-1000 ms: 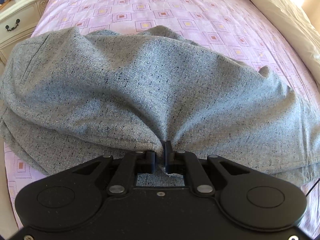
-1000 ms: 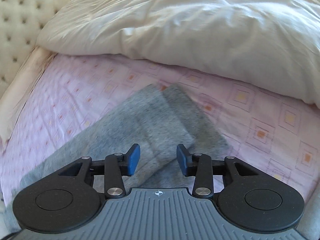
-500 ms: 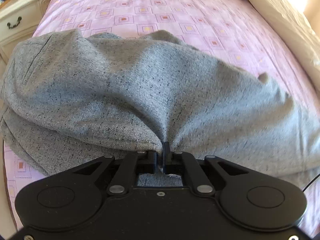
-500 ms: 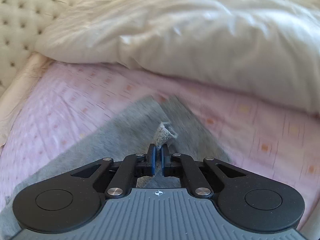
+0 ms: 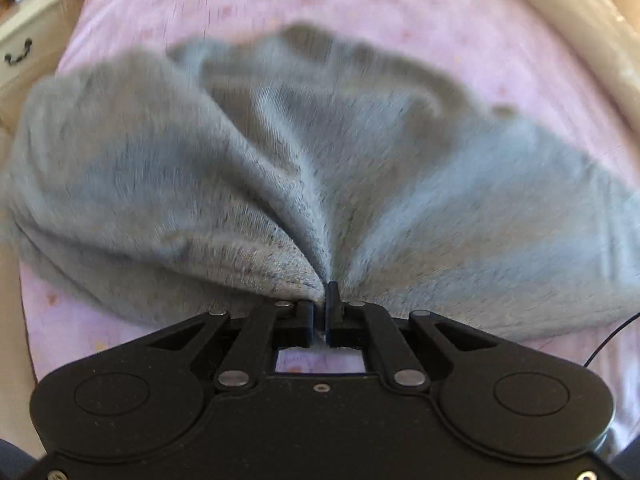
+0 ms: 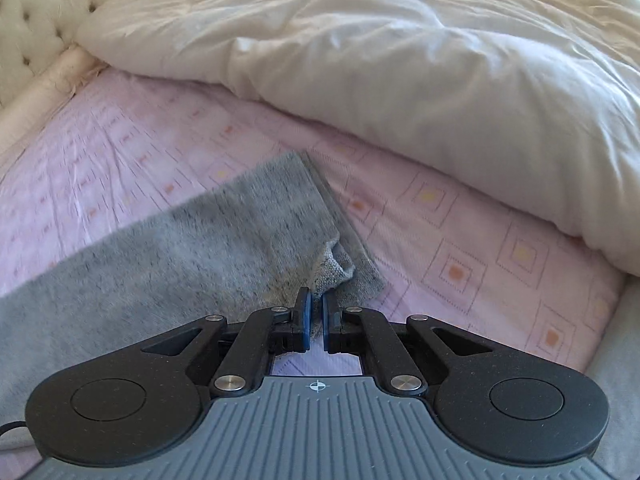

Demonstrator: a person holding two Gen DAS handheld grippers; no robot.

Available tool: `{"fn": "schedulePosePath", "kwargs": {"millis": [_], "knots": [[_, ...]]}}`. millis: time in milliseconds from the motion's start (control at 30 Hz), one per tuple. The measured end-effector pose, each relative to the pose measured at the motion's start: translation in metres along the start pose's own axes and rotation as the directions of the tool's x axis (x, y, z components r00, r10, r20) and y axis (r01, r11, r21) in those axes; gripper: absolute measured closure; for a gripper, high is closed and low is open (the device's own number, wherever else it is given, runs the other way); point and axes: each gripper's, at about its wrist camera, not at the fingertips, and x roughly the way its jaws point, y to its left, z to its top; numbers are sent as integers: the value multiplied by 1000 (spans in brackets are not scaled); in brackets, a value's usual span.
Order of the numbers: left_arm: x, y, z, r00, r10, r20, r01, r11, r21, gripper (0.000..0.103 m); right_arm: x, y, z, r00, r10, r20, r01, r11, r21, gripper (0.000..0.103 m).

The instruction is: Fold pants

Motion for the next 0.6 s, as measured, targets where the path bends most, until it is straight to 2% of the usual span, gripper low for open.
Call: {"fn": "schedulePosePath", "kwargs": {"millis": [167,267,333,433,533,600], "knots": [[-9,-1,-2,1000,-5,26,5,1000,1,96,-12,-1,7,999,19,32,-19,1000,-14,97],[0,5,-5,1000,9,-9,-10,1000,-23,85,6,-1,-2,999,-22,-45,20,999,-43,94],[-2,2,-3,1000,21,-12,-21,1000,6,85,2,-4,-5,1000,-20,-23,20,999,-40,91],[-9,-7,-4,998,40,-46,-37,996,75,77,-7,-7,1,999,-15,-36,15,1000,0,85],[-31,-14,-7,998,17,-58,-9,991,137,76,-23,-2,9,1000,-29,-7,29,999,-38,85],[-51,-8,-3,1000,-4,-22,7,990,144,75,-33,4,17,999,-29,31,30,998,-57,85]]}}
